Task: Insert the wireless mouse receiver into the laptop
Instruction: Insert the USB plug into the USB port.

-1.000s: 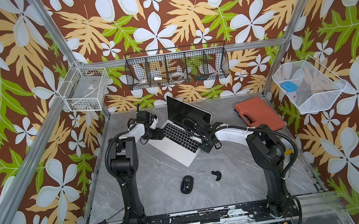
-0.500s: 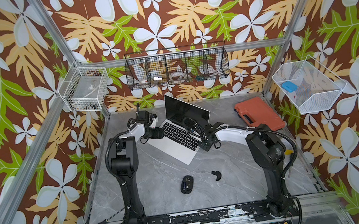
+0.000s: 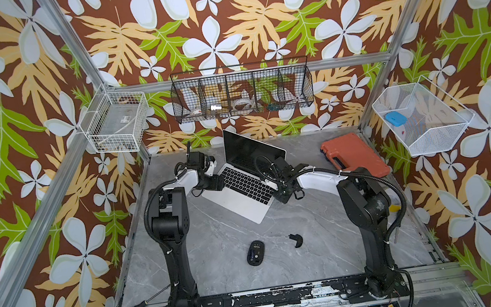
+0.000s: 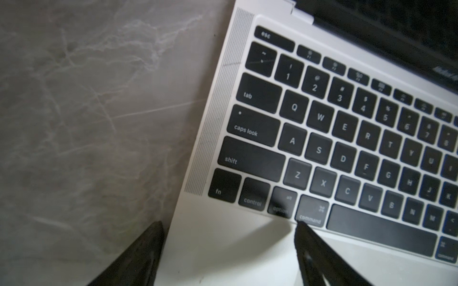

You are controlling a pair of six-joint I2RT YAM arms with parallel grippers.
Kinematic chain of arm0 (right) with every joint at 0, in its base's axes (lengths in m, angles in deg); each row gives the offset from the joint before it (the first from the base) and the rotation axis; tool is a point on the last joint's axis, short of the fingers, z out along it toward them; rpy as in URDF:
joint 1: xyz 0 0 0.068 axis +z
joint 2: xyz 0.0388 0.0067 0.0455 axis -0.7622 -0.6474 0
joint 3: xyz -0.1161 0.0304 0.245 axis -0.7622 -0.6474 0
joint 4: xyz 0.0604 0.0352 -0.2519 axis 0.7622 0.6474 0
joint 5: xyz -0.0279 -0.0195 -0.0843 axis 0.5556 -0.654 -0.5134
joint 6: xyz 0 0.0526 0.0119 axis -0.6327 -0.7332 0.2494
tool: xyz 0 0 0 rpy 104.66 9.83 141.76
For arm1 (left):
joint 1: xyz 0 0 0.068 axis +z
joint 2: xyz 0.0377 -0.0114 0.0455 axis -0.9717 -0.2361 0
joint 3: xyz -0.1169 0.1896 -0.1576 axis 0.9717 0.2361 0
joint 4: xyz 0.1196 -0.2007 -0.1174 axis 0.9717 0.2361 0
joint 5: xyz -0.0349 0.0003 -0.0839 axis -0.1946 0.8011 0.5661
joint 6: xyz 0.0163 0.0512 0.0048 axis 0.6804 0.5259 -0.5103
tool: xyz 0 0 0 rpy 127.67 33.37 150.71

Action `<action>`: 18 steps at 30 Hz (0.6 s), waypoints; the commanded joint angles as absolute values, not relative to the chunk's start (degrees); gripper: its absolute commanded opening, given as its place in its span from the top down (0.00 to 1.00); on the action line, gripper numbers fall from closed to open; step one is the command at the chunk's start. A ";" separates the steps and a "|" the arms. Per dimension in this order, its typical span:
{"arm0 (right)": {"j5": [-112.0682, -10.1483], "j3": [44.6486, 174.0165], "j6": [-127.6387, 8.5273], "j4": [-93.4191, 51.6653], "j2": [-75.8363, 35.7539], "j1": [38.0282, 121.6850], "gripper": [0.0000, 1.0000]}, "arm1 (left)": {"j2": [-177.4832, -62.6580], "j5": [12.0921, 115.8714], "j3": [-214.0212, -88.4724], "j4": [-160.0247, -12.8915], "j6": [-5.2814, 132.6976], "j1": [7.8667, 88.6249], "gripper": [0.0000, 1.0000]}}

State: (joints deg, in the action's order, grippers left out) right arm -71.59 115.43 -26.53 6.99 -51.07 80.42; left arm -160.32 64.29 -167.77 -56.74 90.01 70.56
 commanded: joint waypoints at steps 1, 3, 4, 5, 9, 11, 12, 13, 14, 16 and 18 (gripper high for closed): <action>-70.40 114.17 -24.86 8.17 -52.40 80.42 0.99 | -161.10 64.50 -167.17 -50.81 89.63 70.48 0.15; -69.91 113.45 -23.44 7.26 -52.13 80.42 0.99 | -161.05 64.47 -167.16 -50.81 89.76 70.48 0.16; -69.61 113.29 -22.74 6.92 -52.05 80.42 0.99 | -160.94 64.57 -167.16 -50.81 89.76 70.46 0.16; -69.59 113.24 -22.23 6.64 -52.07 80.47 0.99 | -160.92 64.58 -167.12 -50.81 89.80 70.41 0.15; -71.14 113.96 -23.07 6.70 -52.45 80.43 0.94 | -160.75 64.09 -167.22 -50.81 89.76 70.56 0.15; -71.91 113.30 -25.03 6.64 -51.26 80.44 0.87 | -160.50 63.14 -167.15 -50.89 89.46 70.71 0.15; -72.03 112.34 -26.70 6.06 -50.01 80.42 0.79 | -160.34 62.85 -167.12 -51.03 89.30 70.76 0.14; -71.89 111.47 -28.81 5.37 -48.67 80.42 0.72 | -160.28 62.75 -167.17 -51.14 89.07 70.88 0.13; -70.63 110.15 -31.19 4.29 -46.92 80.42 0.64 | -160.06 62.74 -167.15 -51.24 88.80 71.05 0.13; -69.53 107.08 -37.81 0.87 -43.34 80.50 0.55 | -159.91 62.74 -167.13 -51.40 88.51 71.33 0.11; -68.99 103.27 -46.85 -3.79 -39.81 80.50 0.41 | -159.82 62.83 -167.25 -51.35 88.40 71.55 0.10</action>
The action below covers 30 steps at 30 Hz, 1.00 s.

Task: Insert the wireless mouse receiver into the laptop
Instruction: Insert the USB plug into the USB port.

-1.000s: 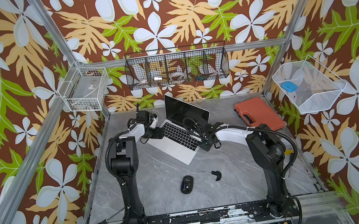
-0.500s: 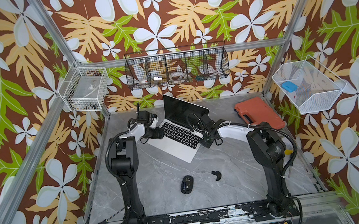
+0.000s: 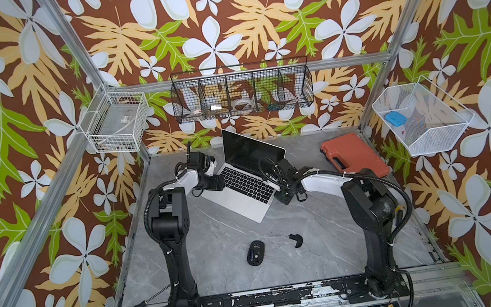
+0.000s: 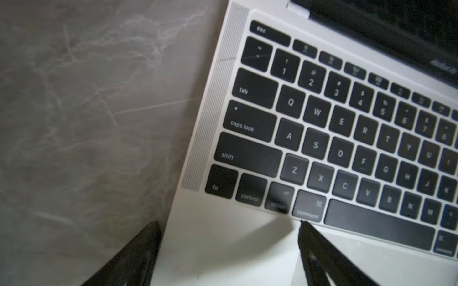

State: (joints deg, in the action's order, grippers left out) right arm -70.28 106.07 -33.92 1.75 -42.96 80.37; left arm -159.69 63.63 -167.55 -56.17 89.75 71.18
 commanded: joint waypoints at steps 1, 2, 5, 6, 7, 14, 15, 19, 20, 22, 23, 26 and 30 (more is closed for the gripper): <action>-69.04 101.78 -51.42 -5.98 -38.67 80.50 0.40 | -159.69 62.90 -167.26 -51.39 88.31 71.66 0.10; -68.64 99.96 -55.73 -8.22 -37.74 80.59 0.40 | -159.61 62.96 -167.26 -51.38 88.23 71.75 0.10; -69.35 96.04 -67.51 -13.07 -36.82 80.59 0.43 | -159.66 63.09 -167.26 -51.25 88.09 71.86 0.10; -69.67 95.06 -70.25 -14.30 -36.86 80.59 0.44 | -159.69 63.17 -167.26 -51.25 88.13 71.94 0.10; -69.53 94.27 -72.03 -15.70 -36.90 80.59 0.45 | -159.73 63.18 -167.22 -51.22 88.14 71.95 0.09; -67.13 94.78 -75.92 -19.11 -39.73 80.59 0.48 | -159.91 63.46 -167.39 -51.13 88.09 71.97 0.09; -66.43 95.10 -76.10 -19.44 -40.20 80.59 0.49 | -159.93 63.44 -167.43 -50.99 88.13 71.99 0.09; -65.85 96.64 -76.54 -20.05 -42.02 80.60 0.53 | -159.96 63.45 -167.46 -50.81 88.21 71.96 0.09; -66.02 96.90 -76.65 -20.32 -42.46 80.59 0.53 | -160.08 63.58 -167.46 -50.73 88.19 71.95 0.09; -65.85 97.65 -76.73 -20.58 -43.18 80.61 0.55 | -160.08 63.70 -167.59 -50.64 88.18 71.95 0.09; -65.66 98.02 -76.68 -20.88 -43.70 80.65 0.56 | -160.13 63.87 -167.59 -50.63 88.16 71.95 0.09; -66.17 99.20 -75.71 -21.26 -44.89 80.59 0.58 | -160.30 64.53 -167.77 -50.21 88.14 71.95 0.10; -65.59 100.58 -74.44 -21.26 -45.62 80.59 0.59 | -160.13 65.85 -167.39 -49.71 87.96 71.96 0.10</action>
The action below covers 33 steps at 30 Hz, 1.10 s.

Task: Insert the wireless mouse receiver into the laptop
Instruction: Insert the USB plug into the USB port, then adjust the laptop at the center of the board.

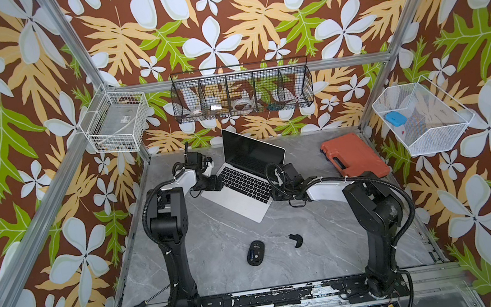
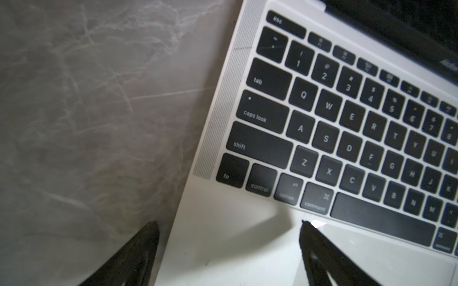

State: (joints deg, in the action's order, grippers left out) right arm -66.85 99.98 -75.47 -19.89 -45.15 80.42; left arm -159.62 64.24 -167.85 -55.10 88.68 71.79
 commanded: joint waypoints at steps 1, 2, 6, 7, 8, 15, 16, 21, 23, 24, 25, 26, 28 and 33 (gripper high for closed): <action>-65.27 100.77 -74.36 -21.11 -45.39 80.61 0.58 | -159.97 66.05 -167.03 -49.62 87.80 71.95 0.10; -65.43 100.72 -74.42 -20.63 -44.79 80.59 0.58 | -159.69 66.52 -166.33 -49.49 87.50 71.96 0.10; -69.65 96.14 -75.98 -18.68 -38.00 80.51 0.52 | -157.34 69.06 -162.14 -50.17 86.61 71.88 0.10; -70.87 94.31 -76.93 -17.45 -35.54 80.53 0.51 | -156.47 69.53 -161.17 -50.51 86.32 71.72 0.10; -71.55 92.27 -78.10 -15.99 -32.84 80.42 0.51 | -155.92 69.88 -160.47 -50.71 86.04 71.41 0.11; -66.71 75.34 -90.91 -7.84 -16.34 80.34 0.50 | -152.28 73.87 -154.12 -51.31 84.24 68.42 0.11; -65.21 72.25 -93.13 -7.62 -13.74 80.33 0.50 | -151.24 74.23 -152.12 -51.95 83.82 67.95 0.11; -58.54 60.65 -102.66 -9.26 -1.78 80.42 0.56 | -145.52 75.09 -143.19 -54.59 82.22 65.65 0.11; -56.95 58.46 -104.36 -9.64 1.39 80.42 0.58 | -142.96 75.86 -140.05 -55.64 81.70 64.72 0.11; -56.40 58.23 -104.48 -9.51 1.88 80.42 0.59 | -141.84 76.13 -138.72 -56.17 81.59 64.41 0.11; -55.73 58.31 -104.26 -9.22 1.88 80.42 0.59 | -140.34 76.04 -137.30 -56.73 81.41 64.02 0.11; -55.18 58.41 -103.93 -8.95 1.59 80.50 0.60 | -138.93 75.80 -136.39 -57.34 81.32 63.83 0.11; -53.95 58.07 -103.85 -9.91 0.45 80.78 0.62 | -135.24 74.44 -134.21 -58.71 81.43 63.64 0.11; -52.37 58.01 -103.91 -13.05 -3.31 82.05 0.66 | -124.34 70.82 -130.31 -63.19 83.83 62.34 0.11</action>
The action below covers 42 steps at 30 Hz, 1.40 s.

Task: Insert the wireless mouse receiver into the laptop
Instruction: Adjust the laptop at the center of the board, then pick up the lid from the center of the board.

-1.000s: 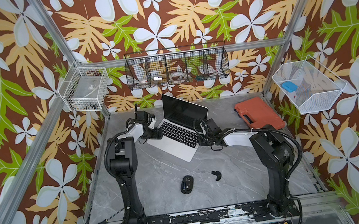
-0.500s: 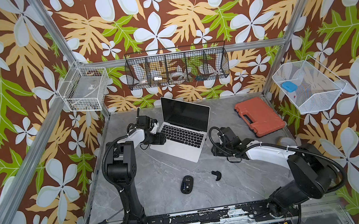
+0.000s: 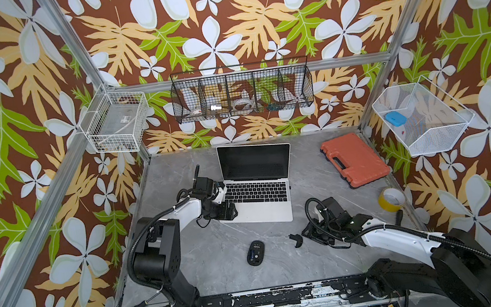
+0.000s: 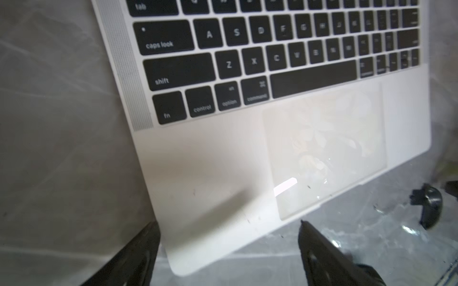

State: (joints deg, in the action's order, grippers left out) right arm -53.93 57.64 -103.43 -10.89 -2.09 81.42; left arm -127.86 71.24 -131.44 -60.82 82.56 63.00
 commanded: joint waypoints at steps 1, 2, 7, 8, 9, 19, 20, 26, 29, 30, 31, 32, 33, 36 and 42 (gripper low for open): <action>-52.17 58.33 -103.74 -13.42 -4.02 82.49 0.66 | -121.89 70.38 -129.43 -64.19 84.50 61.53 0.11; -51.79 58.56 -103.77 -13.95 -4.70 82.80 0.67 | -120.09 69.73 -128.68 -64.90 85.26 60.66 0.11; -52.27 59.38 -103.65 -13.88 -7.29 83.89 0.85 | -110.75 61.82 -124.63 -68.93 91.56 52.87 0.13; -52.74 59.32 -103.61 -13.24 -7.30 83.93 0.90 | -109.06 60.68 -123.66 -70.19 92.63 51.19 0.13; -53.43 59.38 -103.40 -12.43 -7.05 83.92 0.96 | -107.07 59.75 -122.44 -71.91 94.20 49.44 0.14; -42.42 63.11 -101.59 -6.27 0.07 83.79 1.00 | -87.13 49.79 -103.94 -96.20 122.88 25.39 0.40; -40.63 63.58 -101.83 -5.71 0.68 83.88 1.00 | -87.33 48.81 -103.73 -96.70 124.15 24.47 0.41; -33.15 65.34 -103.45 -5.07 4.08 83.93 1.00 | -91.54 44.73 -104.31 -100.27 132.97 17.91 0.47; -31.82 66.01 -103.95 -5.31 4.41 83.93 1.00 | -94.43 45.72 -105.62 -100.37 134.91 16.81 0.49; -31.70 66.28 -104.16 -5.38 4.40 83.93 1.00 | -95.60 45.86 -105.90 -100.38 135.32 16.79 0.49; -31.37 66.41 -104.42 -5.73 4.44 83.91 1.00 | -96.48 46.13 -106.15 -100.25 135.81 16.71 0.49; -31.11 66.65 -104.56 -5.78 4.46 83.93 1.00 | -97.19 46.35 -106.33 -100.12 136.32 16.58 0.50; -30.93 66.92 -104.52 -5.85 4.40 83.93 1.00 | -97.90 46.47 -106.42 -100.03 136.66 16.41 0.49; -30.56 67.47 -104.83 -6.09 4.32 83.93 1.00 | -100.04 46.61 -107.03 -98.95 137.63 15.98 0.48; -29.80 68.44 -104.74 -5.84 3.96 83.93 1.00 | -102.68 45.48 -107.22 -98.69 138.11 15.19 0.47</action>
State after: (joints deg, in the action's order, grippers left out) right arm -31.07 67.98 -104.76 -6.17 4.09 83.87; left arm -102.14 46.12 -106.72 -97.72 137.13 15.37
